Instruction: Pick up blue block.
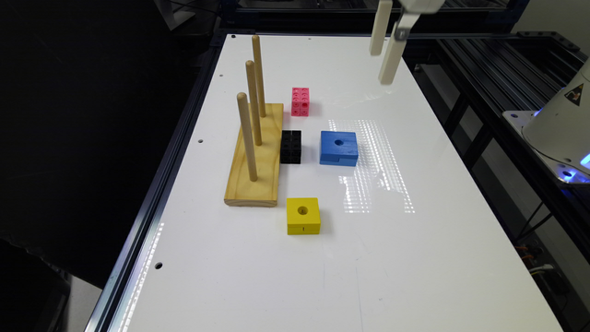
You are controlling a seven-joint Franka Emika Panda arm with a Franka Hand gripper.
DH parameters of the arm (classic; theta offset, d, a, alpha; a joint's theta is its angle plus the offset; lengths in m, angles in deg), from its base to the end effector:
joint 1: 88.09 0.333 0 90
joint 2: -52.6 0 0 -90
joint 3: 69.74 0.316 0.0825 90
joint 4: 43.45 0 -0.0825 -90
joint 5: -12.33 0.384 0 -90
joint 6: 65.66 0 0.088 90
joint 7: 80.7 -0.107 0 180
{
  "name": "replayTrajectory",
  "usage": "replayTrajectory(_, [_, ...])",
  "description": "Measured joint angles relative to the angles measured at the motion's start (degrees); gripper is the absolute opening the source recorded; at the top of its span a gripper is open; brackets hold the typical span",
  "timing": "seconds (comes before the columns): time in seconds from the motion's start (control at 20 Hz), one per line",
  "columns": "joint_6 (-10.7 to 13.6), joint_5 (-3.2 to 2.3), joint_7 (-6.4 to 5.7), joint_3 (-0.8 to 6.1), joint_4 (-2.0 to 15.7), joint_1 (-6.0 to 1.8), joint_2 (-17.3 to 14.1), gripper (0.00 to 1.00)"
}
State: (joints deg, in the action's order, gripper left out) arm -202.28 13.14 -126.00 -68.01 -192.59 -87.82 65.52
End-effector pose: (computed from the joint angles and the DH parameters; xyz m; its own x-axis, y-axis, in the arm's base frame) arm 0.4235 0.0146 0.3329 0.7202 -0.6938 0.0027 -0.6937 -0.7202 -0.0070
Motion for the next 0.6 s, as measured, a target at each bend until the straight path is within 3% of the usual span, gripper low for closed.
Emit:
replayTrajectory(0.15, [-1.09,0.0,0.0,0.01,0.04,0.0,-1.05,1.0])
replayTrajectory(0.6, [-1.15,0.0,-0.48,0.61,0.56,0.01,-1.04,1.0])
